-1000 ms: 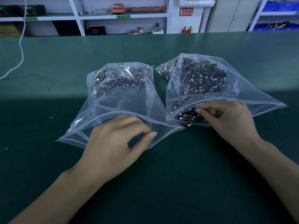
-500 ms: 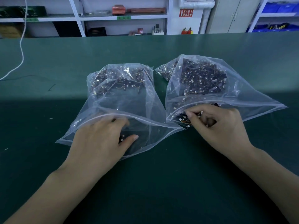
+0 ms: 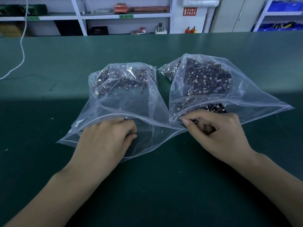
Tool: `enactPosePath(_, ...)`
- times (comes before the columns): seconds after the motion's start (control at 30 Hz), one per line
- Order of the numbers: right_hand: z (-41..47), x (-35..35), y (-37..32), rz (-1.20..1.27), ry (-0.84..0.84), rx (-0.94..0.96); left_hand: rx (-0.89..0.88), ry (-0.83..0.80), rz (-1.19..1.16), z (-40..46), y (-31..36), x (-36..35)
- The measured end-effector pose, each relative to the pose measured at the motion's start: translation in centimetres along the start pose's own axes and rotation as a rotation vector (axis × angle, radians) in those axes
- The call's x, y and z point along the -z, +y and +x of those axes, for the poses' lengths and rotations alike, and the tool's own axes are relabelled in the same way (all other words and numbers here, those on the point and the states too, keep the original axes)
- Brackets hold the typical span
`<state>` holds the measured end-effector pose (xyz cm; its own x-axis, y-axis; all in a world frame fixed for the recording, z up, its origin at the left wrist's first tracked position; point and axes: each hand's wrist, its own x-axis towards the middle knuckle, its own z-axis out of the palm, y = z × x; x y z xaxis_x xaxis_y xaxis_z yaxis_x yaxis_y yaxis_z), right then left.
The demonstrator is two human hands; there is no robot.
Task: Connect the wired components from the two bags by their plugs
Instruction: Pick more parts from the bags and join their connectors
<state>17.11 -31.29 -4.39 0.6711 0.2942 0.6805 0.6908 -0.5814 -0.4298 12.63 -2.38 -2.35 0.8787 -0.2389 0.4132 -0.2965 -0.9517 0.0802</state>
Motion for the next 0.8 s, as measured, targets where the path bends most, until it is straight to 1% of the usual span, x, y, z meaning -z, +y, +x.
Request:
enactPosePath(0.27,-0.2,-0.3,-0.3,0.033,-0.027,0.036,-0.205,0.088,-0.070,0.1,0.6,-0.4)
enactPosePath(0.5,-0.3,-0.3,-0.8,0.103,-0.094,0.093,-0.350,0.291,-0.300,0.0,1.5,-0.2)
enactPosePath(0.6,-0.2,-0.3,-1.3,0.141,-0.134,0.093,-0.360,0.357,-0.386,-0.2,2.3,-0.2)
enactPosePath(0.67,-0.3,-0.4,-1.6,0.153,-0.161,0.093,-0.334,0.390,-0.482,-0.3,2.8,-0.2)
enactPosePath(0.8,-0.2,-0.5,-1.8,0.165,-0.148,0.111,-0.233,0.367,-0.753,-0.5,3.9,-0.5)
